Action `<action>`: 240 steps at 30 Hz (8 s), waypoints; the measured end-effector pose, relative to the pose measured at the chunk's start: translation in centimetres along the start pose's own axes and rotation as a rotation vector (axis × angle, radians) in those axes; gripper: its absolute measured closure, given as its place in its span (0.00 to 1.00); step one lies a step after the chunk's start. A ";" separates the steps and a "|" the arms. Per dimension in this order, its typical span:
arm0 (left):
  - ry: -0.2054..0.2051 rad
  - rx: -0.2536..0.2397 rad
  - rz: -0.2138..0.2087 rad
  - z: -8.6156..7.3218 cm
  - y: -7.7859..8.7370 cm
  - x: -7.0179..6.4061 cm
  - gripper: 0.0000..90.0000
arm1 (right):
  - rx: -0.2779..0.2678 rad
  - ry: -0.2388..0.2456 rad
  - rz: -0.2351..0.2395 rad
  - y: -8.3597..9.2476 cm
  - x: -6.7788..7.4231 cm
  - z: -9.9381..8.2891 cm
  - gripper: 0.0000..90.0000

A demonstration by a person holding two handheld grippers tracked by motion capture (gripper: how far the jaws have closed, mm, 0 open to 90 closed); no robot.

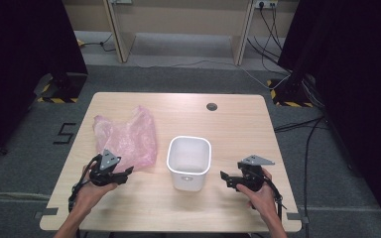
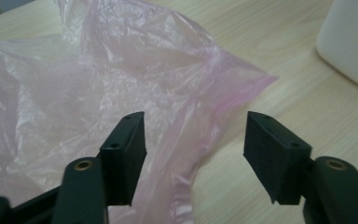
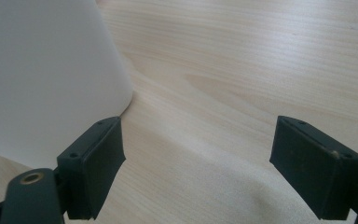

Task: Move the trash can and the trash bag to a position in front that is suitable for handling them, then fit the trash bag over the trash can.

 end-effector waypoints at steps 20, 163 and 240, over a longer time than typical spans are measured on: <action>-0.050 0.033 -0.121 2.0 -5.3 -3.0 0.80 | 0.011 0.002 0.005 -0.2 0.0 -0.2 0.19; 0.204 -0.195 -0.152 6.5 -0.7 -1.3 0.99 | 0.027 0.009 0.000 0.0 -0.7 -0.7 0.20; 0.219 -0.371 -0.276 16.5 2.3 -5.6 0.47 | -0.309 0.093 0.251 4.1 3.3 18.3 0.91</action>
Point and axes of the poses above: each handheld gripper's, and its own axes: y roughly backward along the jaws, z roughly out of its top, x roughly to its left, the point moved 4 cm from there along -y, roughly forward along the jaws, and after that the axes turned 7 degrees about y, right-handed, at the moved point
